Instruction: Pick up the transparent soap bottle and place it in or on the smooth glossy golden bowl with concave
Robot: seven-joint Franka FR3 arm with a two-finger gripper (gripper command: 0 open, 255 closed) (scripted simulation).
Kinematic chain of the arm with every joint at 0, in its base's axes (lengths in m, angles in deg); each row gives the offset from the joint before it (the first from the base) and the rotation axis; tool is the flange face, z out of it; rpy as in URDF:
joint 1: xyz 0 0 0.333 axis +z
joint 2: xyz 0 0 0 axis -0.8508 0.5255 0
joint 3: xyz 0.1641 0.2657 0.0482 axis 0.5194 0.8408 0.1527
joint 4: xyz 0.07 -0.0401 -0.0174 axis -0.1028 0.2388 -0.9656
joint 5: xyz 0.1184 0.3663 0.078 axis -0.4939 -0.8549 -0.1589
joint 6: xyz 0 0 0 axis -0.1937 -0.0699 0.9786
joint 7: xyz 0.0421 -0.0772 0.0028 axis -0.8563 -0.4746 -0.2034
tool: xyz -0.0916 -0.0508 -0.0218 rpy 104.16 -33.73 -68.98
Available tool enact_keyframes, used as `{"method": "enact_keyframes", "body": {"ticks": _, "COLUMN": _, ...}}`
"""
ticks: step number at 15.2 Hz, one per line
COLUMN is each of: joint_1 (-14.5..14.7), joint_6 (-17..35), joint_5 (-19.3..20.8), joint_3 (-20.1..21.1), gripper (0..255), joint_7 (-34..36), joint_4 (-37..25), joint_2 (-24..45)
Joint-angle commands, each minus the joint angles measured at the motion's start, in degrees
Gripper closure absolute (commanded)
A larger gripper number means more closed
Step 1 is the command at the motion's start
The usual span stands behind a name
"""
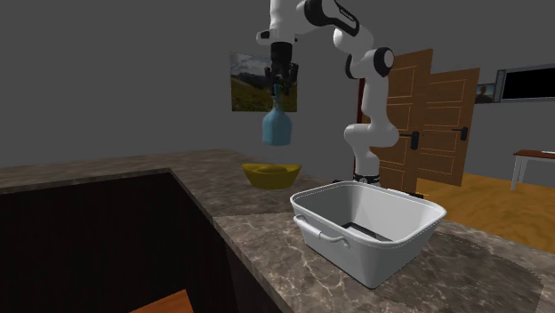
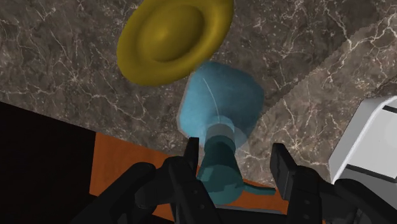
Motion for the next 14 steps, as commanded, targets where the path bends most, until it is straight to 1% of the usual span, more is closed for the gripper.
{"method": "enact_keyframes", "body": {"ticks": 1, "joint_1": -1.0, "joint_6": -0.9, "joint_5": 0.4, "joint_3": -1.3, "gripper": 255, "joint_7": -2.4, "joint_4": 0.3, "joint_2": -1.4}}
{"method": "enact_keyframes", "body": {"ticks": 6, "joint_1": -3.5, "joint_6": -3.7, "joint_5": 1.4, "joint_3": -4.8, "gripper": 255, "joint_7": -8.7, "joint_4": -1.3, "joint_2": -3.1}}
{"method": "enact_keyframes", "body": {"ticks": 11, "joint_1": -6.0, "joint_6": -6.8, "joint_5": 2.0, "joint_3": -8.9, "gripper": 255, "joint_7": -15.7, "joint_4": -4.8, "joint_2": -3.1}}
{"method": "enact_keyframes", "body": {"ticks": 14, "joint_1": -6.0, "joint_6": -4.2, "joint_5": 2.5, "joint_3": -8.7, "gripper": 255, "joint_7": -15.2, "joint_4": -1.0, "joint_2": -4.4}}
